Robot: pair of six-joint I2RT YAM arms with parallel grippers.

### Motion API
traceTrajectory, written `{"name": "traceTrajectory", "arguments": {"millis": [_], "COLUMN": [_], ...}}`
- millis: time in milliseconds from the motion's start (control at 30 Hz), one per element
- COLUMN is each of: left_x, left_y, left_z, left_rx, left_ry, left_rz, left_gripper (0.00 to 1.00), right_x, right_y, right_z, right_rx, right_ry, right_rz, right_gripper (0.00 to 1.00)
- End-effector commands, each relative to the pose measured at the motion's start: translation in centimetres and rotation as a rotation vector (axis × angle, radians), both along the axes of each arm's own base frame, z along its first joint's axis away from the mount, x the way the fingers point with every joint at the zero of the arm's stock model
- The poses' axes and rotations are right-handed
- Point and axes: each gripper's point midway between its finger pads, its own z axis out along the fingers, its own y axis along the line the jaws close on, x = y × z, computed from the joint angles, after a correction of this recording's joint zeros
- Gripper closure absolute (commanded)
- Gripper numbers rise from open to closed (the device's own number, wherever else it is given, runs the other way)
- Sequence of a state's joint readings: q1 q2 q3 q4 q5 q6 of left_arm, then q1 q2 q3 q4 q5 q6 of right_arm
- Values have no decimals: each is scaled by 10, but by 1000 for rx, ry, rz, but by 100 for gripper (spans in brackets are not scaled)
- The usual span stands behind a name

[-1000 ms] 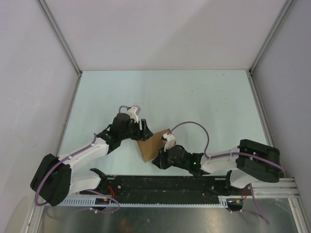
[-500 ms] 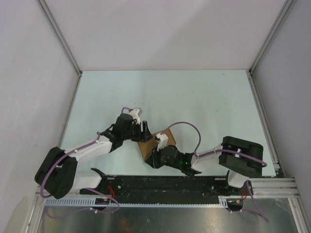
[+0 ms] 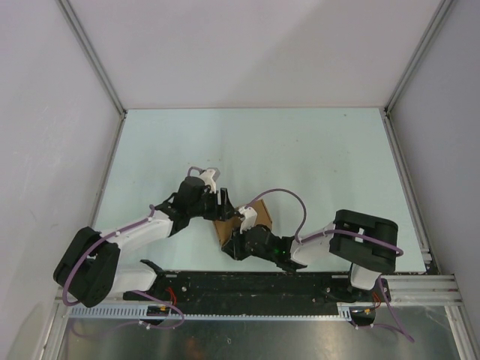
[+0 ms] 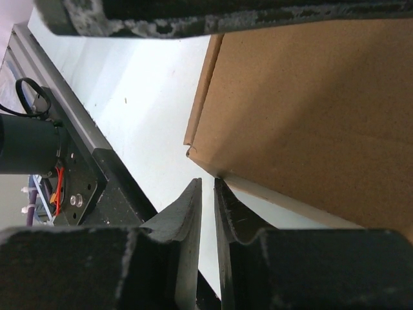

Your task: Fold the paper box

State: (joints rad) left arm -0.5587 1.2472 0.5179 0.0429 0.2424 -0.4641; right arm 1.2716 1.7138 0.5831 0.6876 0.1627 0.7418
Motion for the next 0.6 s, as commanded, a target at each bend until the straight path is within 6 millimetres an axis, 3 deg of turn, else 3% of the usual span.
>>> {"name": "traceTrajectory", "arguments": {"millis": [0,300,567], "left_x": [-1,-4,-12], "left_y": [-6,-10,-9], "left_z": [8,12,1], "left_rx": [-44,-69,-64], "left_ry": [-11,3,41], "left_rz": [-11,-26,-33], "left_gripper": [29,29,29], "right_x": [14,24,30], "right_y": [11,9,8], "right_z": [12,5,7], "right_rx": [47,29,21], "right_ry": [-47,-91,-134], "right_rz": [-43,-70,-92], "right_gripper": [82,82,83]}}
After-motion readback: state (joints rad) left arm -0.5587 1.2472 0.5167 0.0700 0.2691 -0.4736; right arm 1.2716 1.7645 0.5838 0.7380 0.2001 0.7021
